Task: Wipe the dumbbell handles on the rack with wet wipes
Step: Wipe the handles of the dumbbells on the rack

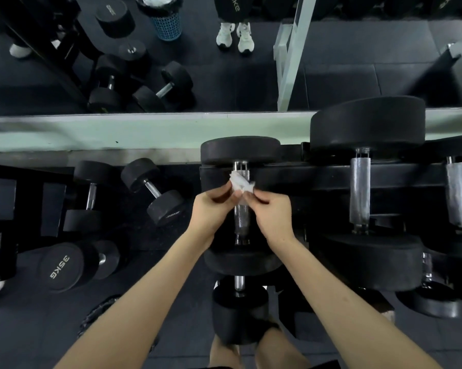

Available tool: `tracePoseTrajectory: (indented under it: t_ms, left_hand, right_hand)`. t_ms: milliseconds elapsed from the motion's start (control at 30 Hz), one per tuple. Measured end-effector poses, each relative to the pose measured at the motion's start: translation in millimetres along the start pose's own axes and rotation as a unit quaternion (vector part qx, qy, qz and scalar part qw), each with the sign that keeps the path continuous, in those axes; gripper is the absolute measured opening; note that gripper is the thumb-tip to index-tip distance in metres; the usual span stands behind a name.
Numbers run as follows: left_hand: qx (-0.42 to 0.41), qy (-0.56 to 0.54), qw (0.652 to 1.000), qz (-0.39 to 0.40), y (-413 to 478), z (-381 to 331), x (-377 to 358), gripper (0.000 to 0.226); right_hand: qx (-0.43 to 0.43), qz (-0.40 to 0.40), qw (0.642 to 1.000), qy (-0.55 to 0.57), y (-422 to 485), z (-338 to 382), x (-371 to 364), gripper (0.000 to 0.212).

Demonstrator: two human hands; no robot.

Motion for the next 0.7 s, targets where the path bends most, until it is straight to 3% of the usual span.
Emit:
tracePoseTrajectory:
  t_ms: [267,367,533,700]
  left_hand:
    - [-0.026,0.031,0.998,0.037,12,-6,1,0.035]
    - [-0.049,0.111,0.991,0.051,11,-3,7,0.029]
    - [-0.029,0.246,0.962,0.115,0,13,11,0.026]
    - [-0.034,0.350,0.925,0.147,2,-4,18,0.032]
  right_hand:
    - [-0.027,0.043,0.998,0.031,15,14,1,0.015]
    - [-0.046,0.071,0.996,-0.019,3,6,6,0.012]
    - [-0.084,0.120,0.979,-0.141,-12,-9,15,0.043]
    - [-0.073,0.185,0.933,-0.301,-8,-1,19,0.027]
Point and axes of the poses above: each hand's wrist, its own y-axis towards the middle knuckle, its own x-axis out of the back of the hand, z = x × y, the point moved 5 cm from there along y, towards the middle knuckle, and after that the axes turned 10 degrees about y, right-handed, at the moved point
